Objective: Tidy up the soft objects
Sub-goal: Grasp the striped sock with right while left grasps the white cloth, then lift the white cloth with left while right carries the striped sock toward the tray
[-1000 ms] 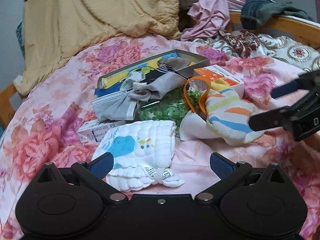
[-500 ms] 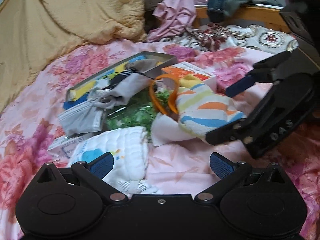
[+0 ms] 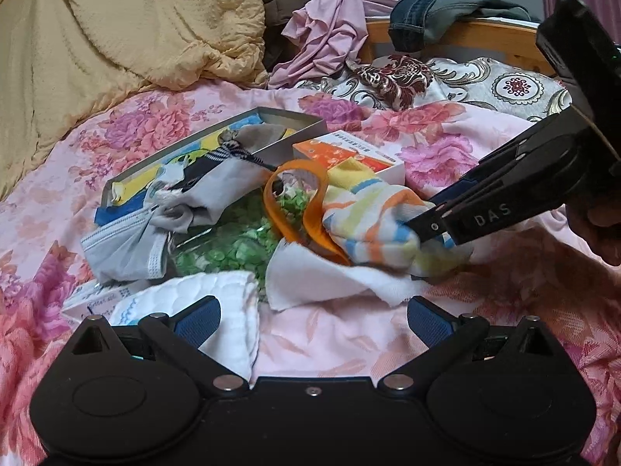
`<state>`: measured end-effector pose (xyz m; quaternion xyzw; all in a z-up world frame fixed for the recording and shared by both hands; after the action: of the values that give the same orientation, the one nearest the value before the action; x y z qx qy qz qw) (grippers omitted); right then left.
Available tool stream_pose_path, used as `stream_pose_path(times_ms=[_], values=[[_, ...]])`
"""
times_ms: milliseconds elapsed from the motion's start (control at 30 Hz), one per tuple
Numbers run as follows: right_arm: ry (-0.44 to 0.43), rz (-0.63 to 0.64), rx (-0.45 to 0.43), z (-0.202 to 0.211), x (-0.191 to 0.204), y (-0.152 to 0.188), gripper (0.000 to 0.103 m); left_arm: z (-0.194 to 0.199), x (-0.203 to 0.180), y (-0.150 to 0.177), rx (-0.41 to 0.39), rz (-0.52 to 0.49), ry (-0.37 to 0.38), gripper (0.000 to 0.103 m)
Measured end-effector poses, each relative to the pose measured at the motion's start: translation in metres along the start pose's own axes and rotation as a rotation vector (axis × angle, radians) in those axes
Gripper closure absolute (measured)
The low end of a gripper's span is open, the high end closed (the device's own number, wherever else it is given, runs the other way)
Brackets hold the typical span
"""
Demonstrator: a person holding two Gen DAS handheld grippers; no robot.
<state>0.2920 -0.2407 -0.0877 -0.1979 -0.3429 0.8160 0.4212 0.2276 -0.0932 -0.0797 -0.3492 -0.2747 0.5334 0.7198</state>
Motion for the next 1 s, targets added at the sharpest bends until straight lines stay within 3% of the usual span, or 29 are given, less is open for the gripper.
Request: stream_pose_path(times_ms=[333,533,600,733,800,1000], values=[[0.043,-0.117,-0.017,0.003,-0.027,-0.002,0.071,-0.019,-0.013,-0.009,0.018,0.070,0.030,0.003],[0.028,-0.175,-0.018,0.001,-0.037,0.000,0.071,-0.042,-0.016,-0.007,0.076,0.039,-0.054,0.019],[0.015,-0.183,-0.019,0.000,-0.036,0.000,0.071,-0.044,-0.016,-0.008,0.082,0.063,-0.044,0.025],[-0.021,-0.175,-0.015,-0.003,-0.029,0.001,0.070,-0.046,-0.016,-0.006,0.095,0.109,-0.012,0.050],[-0.024,-0.154,-0.015,-0.004,-0.023,0.001,0.064,-0.048,-0.019,-0.004,0.104,0.105,-0.007,0.060],[-0.031,-0.118,-0.018,-0.009,-0.016,0.001,0.054,-0.050,-0.025,-0.003,0.110,0.091,-0.007,0.071]])
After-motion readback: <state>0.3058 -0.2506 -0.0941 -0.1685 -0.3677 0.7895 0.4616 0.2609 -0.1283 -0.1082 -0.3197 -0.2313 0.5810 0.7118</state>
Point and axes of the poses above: each gripper's, at about its wrist camera, not at the fingertips, and z roughly against the way its jaws point, x to its left, y to its underside, the point moved 9 cm from there along -z, roughly the way its jaws point, and after that the axes turned 11 degrees about z, right-handed, at the moved point
